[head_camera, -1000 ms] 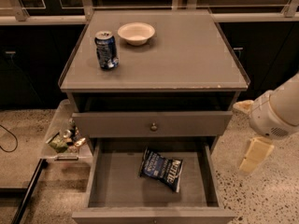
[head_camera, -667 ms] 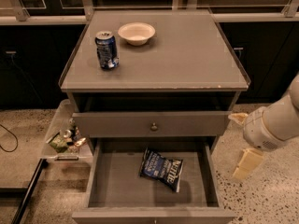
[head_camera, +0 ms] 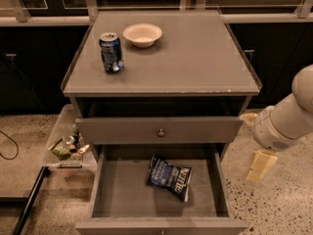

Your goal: Pick blue chip bag from middle drawer and place on counter

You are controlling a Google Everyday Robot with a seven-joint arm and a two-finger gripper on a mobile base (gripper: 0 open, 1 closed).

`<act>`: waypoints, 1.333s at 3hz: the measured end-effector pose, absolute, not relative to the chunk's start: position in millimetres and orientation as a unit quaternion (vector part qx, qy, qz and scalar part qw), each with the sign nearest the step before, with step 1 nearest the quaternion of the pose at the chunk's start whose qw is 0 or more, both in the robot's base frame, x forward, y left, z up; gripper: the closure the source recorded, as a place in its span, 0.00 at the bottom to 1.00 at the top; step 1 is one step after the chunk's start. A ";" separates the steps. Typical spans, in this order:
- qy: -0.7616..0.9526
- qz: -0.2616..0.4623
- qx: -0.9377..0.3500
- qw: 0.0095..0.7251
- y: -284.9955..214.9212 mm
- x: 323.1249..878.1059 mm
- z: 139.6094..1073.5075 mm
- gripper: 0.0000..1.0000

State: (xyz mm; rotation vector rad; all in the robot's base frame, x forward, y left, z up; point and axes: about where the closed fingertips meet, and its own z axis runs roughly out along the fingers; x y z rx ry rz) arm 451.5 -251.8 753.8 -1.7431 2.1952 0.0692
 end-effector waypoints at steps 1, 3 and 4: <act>0.770 0.061 -0.607 0.186 -238.1 454.2 736.6 0.00; 0.754 0.093 -0.608 0.232 -191.5 483.1 650.8 0.00; 0.755 0.103 -0.593 0.260 -181.9 498.5 609.9 0.00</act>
Offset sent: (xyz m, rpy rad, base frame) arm 0.0387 0.0695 -0.1114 0.1940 -0.0218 0.0257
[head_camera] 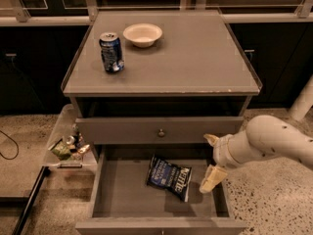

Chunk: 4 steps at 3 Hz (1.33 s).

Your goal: Pick blue chip bag from middle drawer and place on counter

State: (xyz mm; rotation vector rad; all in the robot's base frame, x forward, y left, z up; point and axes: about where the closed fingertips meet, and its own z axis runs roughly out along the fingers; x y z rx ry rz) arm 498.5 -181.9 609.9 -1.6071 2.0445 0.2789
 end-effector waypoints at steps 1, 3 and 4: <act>0.756 0.111 -0.579 0.285 -177.7 509.1 573.7 0.00; 0.759 0.138 -0.557 0.308 -165.1 509.4 551.8 0.00; 0.754 0.175 -0.535 0.338 -140.1 514.5 522.2 0.00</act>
Offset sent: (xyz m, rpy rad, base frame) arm 0.0078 0.0030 -0.0258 0.0366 -0.0196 -0.0169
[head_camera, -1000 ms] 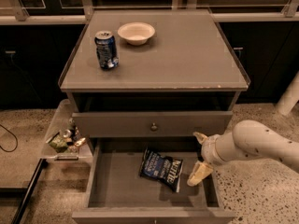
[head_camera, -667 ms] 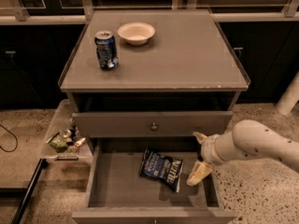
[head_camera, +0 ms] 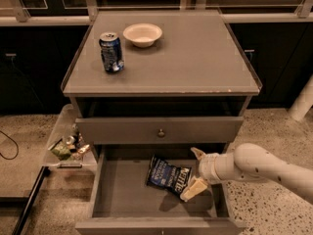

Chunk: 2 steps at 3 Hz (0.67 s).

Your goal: Pick blue chip bag from middle drawer and place on counter

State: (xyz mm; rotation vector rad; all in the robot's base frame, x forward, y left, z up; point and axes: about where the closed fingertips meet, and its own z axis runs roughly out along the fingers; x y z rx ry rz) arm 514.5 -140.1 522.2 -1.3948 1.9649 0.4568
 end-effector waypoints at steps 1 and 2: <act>0.745 0.219 -0.525 0.350 -115.0 520.2 489.6 0.00; 0.733 0.245 -0.522 0.361 -96.6 524.1 462.9 0.00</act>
Offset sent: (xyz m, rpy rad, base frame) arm 0.0151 0.0603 -0.0893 0.2119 0.0332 0.0633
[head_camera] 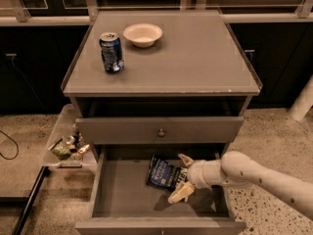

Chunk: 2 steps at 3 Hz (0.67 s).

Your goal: Pick blue chip bag from middle drawer and place on counter

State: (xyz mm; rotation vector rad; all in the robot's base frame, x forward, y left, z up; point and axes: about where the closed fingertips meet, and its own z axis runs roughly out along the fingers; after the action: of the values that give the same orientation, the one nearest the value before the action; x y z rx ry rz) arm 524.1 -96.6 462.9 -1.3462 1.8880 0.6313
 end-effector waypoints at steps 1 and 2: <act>0.718 0.240 -0.534 0.376 -83.9 534.6 442.5 0.00; 0.712 0.219 -0.547 0.383 -77.6 542.7 420.1 0.00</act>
Offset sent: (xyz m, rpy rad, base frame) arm 0.0367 0.0191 -0.0745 -0.0863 -0.1660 0.0104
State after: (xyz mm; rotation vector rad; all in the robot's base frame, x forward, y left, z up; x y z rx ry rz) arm 542.7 -77.6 420.1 -1.3937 1.8146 0.5596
